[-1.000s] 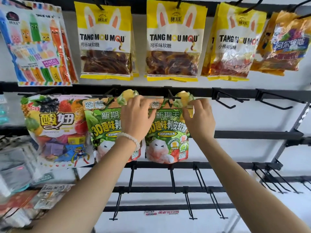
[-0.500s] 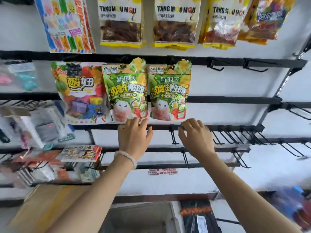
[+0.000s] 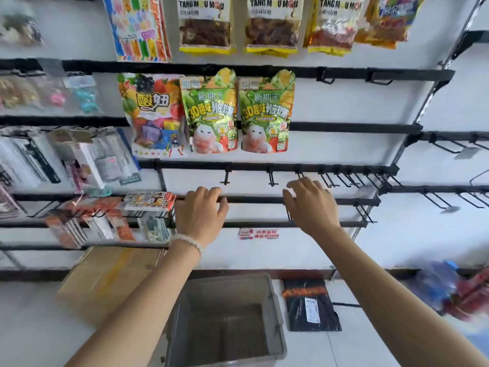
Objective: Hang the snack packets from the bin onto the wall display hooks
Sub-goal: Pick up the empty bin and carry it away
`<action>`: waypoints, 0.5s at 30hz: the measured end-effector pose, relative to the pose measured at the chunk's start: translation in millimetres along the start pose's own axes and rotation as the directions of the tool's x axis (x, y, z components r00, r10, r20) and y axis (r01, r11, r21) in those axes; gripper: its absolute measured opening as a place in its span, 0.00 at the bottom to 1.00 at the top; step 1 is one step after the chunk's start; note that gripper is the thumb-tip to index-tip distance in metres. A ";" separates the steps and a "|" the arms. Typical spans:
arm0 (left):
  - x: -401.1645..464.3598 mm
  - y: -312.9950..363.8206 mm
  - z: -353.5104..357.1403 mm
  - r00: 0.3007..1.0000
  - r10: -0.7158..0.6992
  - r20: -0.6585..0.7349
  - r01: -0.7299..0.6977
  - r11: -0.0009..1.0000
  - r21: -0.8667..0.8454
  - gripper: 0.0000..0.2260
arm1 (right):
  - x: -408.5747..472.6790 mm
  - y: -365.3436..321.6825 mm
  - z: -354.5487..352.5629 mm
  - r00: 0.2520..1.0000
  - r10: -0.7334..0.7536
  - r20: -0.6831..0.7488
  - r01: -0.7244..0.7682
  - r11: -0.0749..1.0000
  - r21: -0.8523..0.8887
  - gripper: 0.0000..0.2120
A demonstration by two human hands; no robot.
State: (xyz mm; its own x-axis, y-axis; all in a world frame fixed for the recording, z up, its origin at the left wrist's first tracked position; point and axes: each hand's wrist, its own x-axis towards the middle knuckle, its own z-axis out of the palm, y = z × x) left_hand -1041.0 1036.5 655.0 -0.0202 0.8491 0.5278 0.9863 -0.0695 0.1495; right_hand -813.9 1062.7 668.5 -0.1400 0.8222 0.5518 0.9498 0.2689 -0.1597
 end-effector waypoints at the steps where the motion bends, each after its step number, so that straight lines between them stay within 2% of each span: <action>1: -8.4 -5.8 4.0 1.000 -0.021 0.008 0.021 1.000 -0.009 0.15 | -6.0 1.0 3.6 1.000 0.018 0.013 -0.018 1.000 0.010 0.15; 5: -41.4 -29.2 47.0 0.992 -0.086 0.092 0.093 0.993 -0.079 0.14 | -37.5 11.8 37.1 0.993 0.092 0.078 -0.094 0.995 0.022 0.13; 8: -61.0 -48.5 91.0 0.972 -0.132 0.195 0.171 0.965 -0.200 0.17 | -59.0 15.1 78.5 0.968 0.150 0.202 -0.155 0.988 0.007 0.11; 11: -83.1 -67.5 130.9 0.934 -0.173 0.313 0.230 0.961 -0.153 0.15 | -86.0 12.2 126.0 0.910 0.229 0.346 -0.240 0.971 -0.010 0.12; 15: -122.2 -97.4 190.8 0.853 -0.297 0.430 0.375 0.920 -0.109 0.16 | -129.7 22.1 195.5 0.795 0.329 0.509 -0.365 0.930 -0.029 0.12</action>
State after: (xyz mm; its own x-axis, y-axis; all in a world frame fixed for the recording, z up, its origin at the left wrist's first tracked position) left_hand -1103.4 1039.4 416.3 -0.2393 0.9698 0.0461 0.8823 0.1974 0.4272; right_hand -829.5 1060.1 433.4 0.0583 0.9978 -0.0305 0.9431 -0.0650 -0.3262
